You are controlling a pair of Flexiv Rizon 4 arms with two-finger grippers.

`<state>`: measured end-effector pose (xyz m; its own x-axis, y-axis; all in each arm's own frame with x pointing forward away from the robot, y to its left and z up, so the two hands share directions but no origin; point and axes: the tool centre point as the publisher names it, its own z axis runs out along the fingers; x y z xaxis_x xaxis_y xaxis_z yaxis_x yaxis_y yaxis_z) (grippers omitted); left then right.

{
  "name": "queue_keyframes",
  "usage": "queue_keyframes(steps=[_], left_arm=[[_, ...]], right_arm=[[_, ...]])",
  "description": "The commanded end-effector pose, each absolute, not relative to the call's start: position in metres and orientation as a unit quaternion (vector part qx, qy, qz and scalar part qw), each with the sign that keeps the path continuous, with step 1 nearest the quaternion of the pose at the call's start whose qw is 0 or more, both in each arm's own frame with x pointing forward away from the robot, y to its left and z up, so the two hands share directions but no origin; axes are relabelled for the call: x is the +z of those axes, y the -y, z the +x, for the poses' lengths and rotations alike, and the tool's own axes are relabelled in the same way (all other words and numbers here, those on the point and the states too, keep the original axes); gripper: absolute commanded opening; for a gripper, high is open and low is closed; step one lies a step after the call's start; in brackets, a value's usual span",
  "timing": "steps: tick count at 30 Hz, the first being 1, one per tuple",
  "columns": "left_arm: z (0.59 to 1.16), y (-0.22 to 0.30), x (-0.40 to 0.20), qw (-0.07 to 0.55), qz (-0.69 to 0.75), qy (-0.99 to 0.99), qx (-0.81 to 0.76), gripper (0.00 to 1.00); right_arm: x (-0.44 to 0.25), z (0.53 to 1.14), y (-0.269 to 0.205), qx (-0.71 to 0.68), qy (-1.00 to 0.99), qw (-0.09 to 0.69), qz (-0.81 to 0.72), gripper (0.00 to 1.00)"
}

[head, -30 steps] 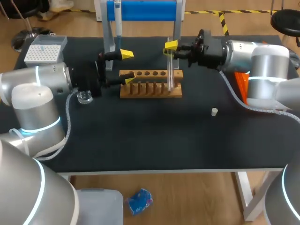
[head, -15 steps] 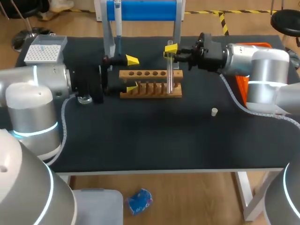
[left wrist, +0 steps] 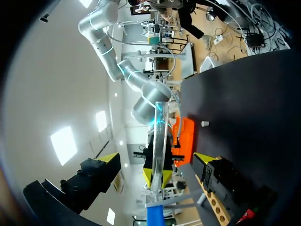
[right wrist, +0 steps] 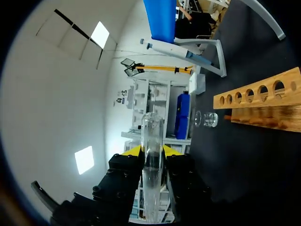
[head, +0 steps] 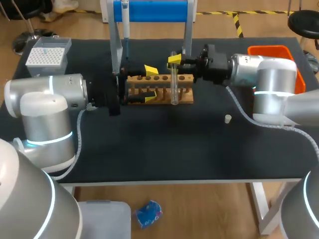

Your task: Invert the test tube, pick up the pipette, mount the tip to pipette, aspirate from beaker and dispense into the tube, eject the tip, return the pipette, and cap with the stopper.

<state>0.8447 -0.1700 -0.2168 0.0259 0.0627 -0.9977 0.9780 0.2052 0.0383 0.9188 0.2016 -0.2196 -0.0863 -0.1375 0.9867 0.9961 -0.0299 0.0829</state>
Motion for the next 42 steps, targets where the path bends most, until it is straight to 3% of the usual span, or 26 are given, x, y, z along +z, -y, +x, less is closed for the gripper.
queue_keyframes(steps=[1, 22, 29, 42], left_arm=[[0.843, 0.177, -0.222, 0.541, 0.470, -0.556, -0.421, 1.00], [0.840, 0.206, -0.236, 0.537, 0.484, -0.533, -0.439, 1.00], [0.843, 0.205, -0.237, 0.541, 0.486, -0.531, -0.434, 0.53], [0.845, 0.205, -0.241, 0.541, 0.499, -0.528, -0.424, 0.43]], right_arm=[[-0.228, 0.928, -0.210, -0.559, 0.479, 0.512, -0.442, 0.00], [-0.242, 0.931, -0.239, -0.544, 0.478, 0.532, -0.439, 0.00], [-0.241, 0.931, -0.239, -0.542, 0.481, 0.531, -0.439, 0.00], [-0.242, 0.932, -0.238, -0.540, 0.481, 0.529, -0.444, 0.00]])
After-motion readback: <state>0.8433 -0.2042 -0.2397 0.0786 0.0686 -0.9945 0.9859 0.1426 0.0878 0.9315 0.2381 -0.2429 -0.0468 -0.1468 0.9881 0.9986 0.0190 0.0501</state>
